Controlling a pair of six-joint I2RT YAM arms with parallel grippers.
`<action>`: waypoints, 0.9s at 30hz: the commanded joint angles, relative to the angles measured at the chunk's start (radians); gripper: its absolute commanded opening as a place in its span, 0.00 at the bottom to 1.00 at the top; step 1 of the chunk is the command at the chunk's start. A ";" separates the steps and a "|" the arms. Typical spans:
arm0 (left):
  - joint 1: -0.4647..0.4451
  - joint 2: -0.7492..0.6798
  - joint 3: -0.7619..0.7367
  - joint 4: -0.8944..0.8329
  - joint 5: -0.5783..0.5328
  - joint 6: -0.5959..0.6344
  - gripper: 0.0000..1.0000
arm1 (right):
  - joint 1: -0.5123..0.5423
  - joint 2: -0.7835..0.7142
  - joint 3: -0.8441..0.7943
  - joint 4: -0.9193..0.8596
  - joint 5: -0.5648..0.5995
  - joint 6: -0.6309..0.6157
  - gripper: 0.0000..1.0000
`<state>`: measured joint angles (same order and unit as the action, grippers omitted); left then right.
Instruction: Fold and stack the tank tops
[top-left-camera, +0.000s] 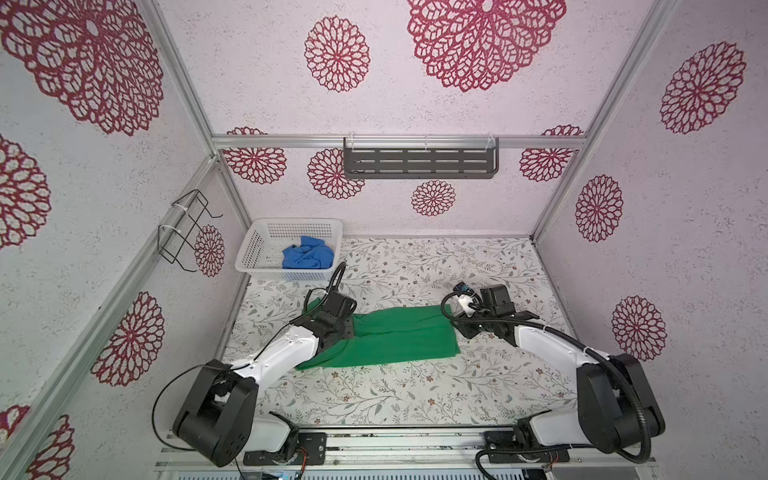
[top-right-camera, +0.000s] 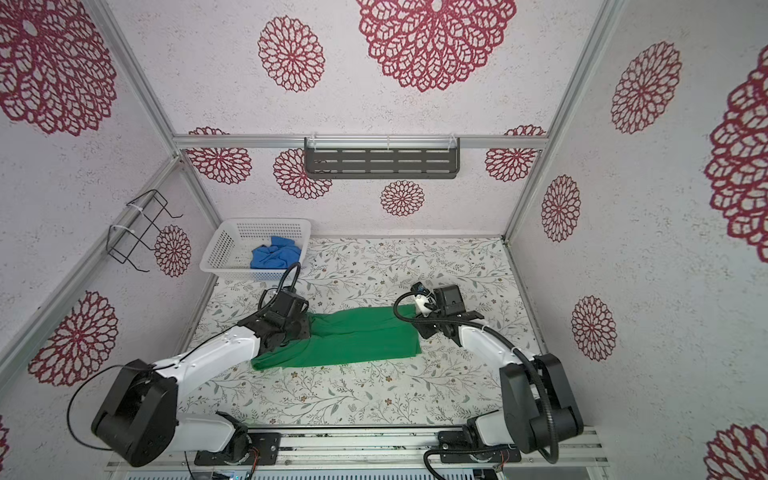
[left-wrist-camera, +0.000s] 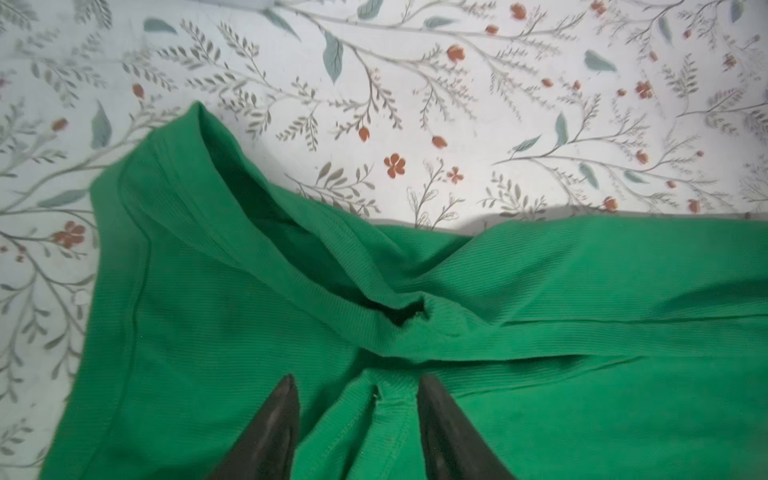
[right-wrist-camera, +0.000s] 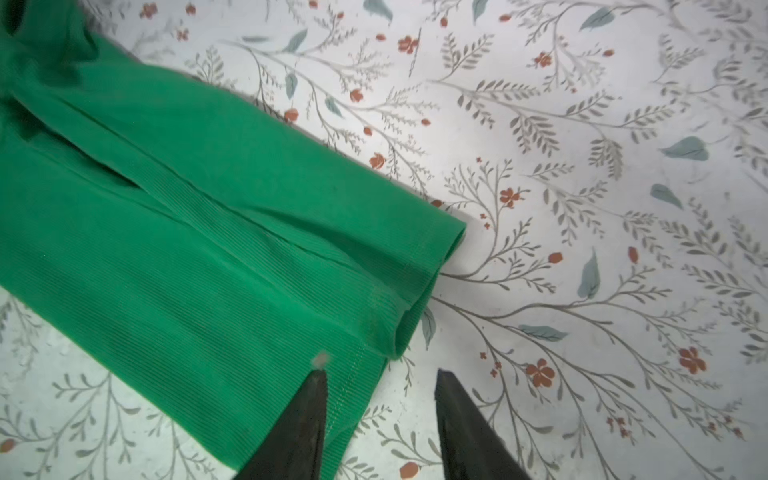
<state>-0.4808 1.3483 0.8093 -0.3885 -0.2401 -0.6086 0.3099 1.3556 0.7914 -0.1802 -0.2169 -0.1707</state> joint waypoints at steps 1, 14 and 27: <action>0.013 0.036 0.052 -0.011 0.037 -0.043 0.50 | 0.002 0.017 0.112 -0.064 0.062 0.171 0.45; 0.047 0.295 0.132 0.116 0.181 -0.073 0.47 | 0.009 0.059 0.151 -0.148 0.063 0.530 0.44; 0.038 0.156 -0.099 0.151 0.164 -0.182 0.01 | 0.037 0.116 0.165 -0.114 0.062 0.550 0.44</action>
<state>-0.4389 1.5333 0.7513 -0.2626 -0.0689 -0.7387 0.3351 1.4528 0.9276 -0.3099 -0.1608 0.3573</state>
